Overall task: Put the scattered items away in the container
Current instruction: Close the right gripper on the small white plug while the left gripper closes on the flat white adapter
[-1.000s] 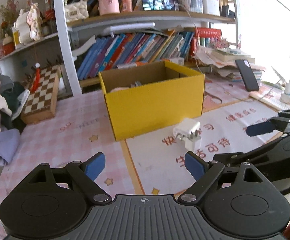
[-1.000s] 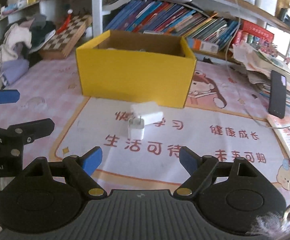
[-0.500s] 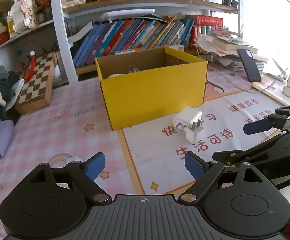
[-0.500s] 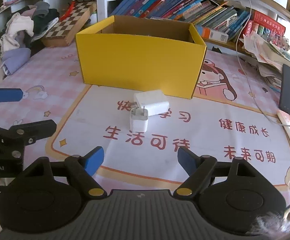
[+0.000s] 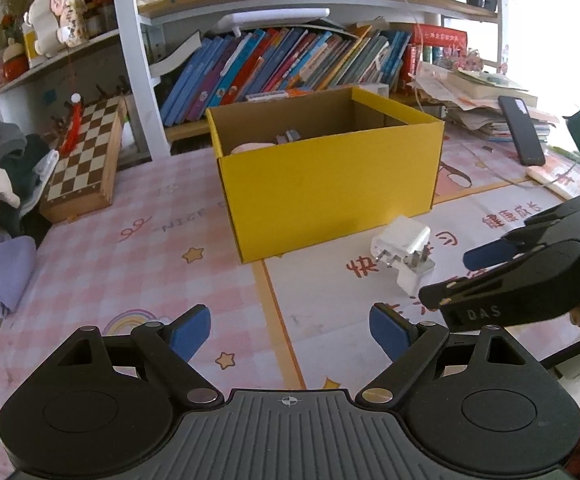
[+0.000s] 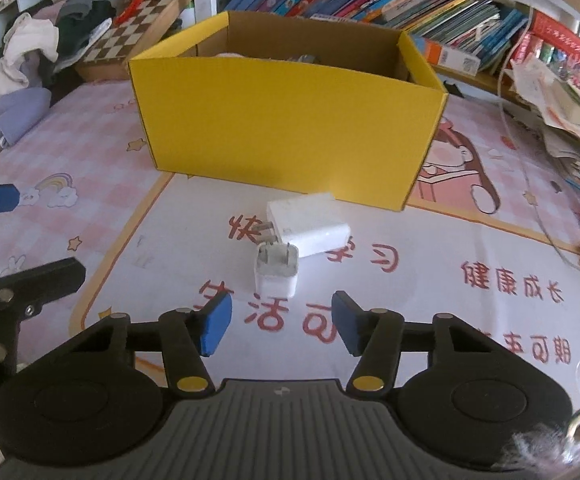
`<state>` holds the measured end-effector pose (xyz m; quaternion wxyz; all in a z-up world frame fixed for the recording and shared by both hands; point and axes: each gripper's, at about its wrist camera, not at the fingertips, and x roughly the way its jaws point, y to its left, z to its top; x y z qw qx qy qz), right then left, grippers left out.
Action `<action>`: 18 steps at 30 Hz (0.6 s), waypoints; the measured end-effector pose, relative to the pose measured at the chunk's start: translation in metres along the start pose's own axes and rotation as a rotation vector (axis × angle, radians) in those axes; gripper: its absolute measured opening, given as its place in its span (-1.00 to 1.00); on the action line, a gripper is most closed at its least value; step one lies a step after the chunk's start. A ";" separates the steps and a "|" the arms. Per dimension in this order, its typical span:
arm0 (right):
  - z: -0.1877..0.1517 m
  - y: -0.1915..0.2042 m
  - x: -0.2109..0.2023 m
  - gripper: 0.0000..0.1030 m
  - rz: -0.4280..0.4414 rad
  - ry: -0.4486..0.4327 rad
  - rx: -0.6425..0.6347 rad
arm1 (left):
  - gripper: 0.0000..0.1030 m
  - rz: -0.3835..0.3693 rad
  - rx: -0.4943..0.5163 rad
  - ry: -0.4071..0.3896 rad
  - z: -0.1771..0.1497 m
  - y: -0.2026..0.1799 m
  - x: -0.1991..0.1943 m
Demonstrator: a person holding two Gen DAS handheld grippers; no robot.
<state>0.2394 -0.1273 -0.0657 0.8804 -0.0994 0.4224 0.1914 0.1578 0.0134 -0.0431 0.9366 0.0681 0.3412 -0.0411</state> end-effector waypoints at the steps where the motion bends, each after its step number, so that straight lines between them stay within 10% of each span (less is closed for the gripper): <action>1: 0.002 0.000 0.003 -0.02 0.004 0.005 -0.002 | 0.73 0.001 -0.001 0.002 0.001 0.000 0.001; 12: 0.019 -0.005 0.030 -0.12 0.037 0.050 -0.013 | 0.72 0.013 -0.010 0.026 0.007 0.005 0.015; 18: 0.018 -0.015 0.031 -0.52 0.066 0.060 0.001 | 0.72 -0.032 0.003 0.035 0.013 -0.004 0.028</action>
